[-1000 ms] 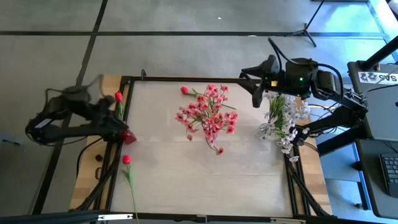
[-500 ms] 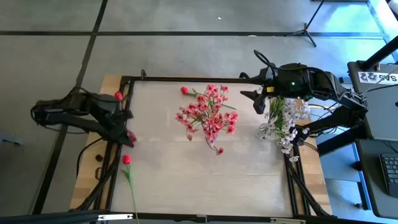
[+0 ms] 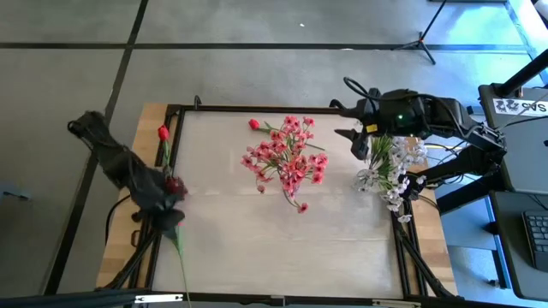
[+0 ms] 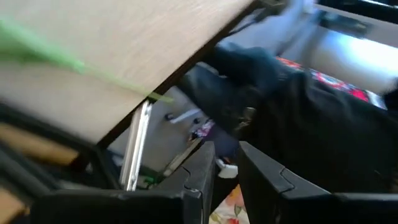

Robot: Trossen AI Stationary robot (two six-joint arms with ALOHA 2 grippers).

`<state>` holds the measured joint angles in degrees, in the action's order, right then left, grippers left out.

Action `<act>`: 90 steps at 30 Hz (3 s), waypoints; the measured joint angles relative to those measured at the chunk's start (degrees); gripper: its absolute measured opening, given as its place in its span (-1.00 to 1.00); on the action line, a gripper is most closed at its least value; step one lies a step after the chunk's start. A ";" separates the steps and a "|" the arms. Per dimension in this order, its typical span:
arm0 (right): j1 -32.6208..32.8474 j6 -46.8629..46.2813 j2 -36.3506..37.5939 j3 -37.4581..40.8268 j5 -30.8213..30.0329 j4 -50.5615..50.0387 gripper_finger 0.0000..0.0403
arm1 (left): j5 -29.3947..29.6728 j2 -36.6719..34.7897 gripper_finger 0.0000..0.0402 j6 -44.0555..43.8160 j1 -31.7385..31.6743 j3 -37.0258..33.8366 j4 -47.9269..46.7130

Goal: Sort flowers into vase by color
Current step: Put the bottom red flower into the red vase

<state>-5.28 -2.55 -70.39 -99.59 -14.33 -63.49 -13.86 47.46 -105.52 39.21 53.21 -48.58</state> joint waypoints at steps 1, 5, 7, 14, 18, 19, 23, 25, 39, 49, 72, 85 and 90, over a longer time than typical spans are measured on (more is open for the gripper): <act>0.00 0.00 0.00 0.00 0.00 -0.51 0.19 | 1.04 1.22 -0.68 -3.16 2.36 0.00 -0.02; 0.00 0.27 0.00 0.00 0.00 -1.93 0.19 | 3.74 6.87 -0.68 -15.37 9.38 0.00 -0.17; 0.00 1.91 0.00 0.00 0.01 -2.22 0.19 | 4.31 10.14 -0.68 -21.11 11.54 0.00 -0.37; 0.00 7.39 0.00 0.00 3.27 -2.69 0.19 | 4.71 20.83 -0.65 -31.65 14.16 0.00 -2.04; 0.00 8.58 0.00 0.00 6.85 -2.93 0.19 | 4.55 26.08 -0.51 -37.21 13.50 0.00 -3.92; 0.00 8.56 0.00 0.00 7.75 -3.18 0.19 | 3.53 27.45 -0.48 -37.83 12.95 0.00 -5.47; 0.00 8.24 0.00 0.00 10.20 -4.76 0.19 | 1.64 31.69 -0.35 -38.72 10.49 -0.03 -13.27; 0.00 8.22 0.00 0.00 10.79 -5.24 0.19 | 3.00 32.45 -0.31 -37.39 8.85 -0.98 -14.64; 0.00 3.34 0.00 0.00 14.01 -11.67 0.19 | -1.11 30.46 -0.28 -39.06 3.51 -15.45 -2.97; 0.00 2.38 0.02 0.02 13.99 -13.09 0.19 | 0.85 26.17 -0.34 -42.67 3.20 -24.34 5.71; 0.00 2.33 0.02 0.02 13.45 -10.86 0.19 | 61.61 26.47 -0.97 -9.59 0.74 6.20 -16.11; 0.00 -9.62 0.02 0.02 7.62 -9.54 0.19 | 75.49 20.45 -0.97 42.52 -3.47 32.69 -39.62; 0.00 -18.40 0.02 0.02 4.79 -8.87 0.19 | 74.41 14.85 -0.97 53.58 -0.37 38.49 -39.64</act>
<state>-5.28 -20.94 -70.37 -99.57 -9.54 -72.36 60.55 62.31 -51.95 38.83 91.70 -88.23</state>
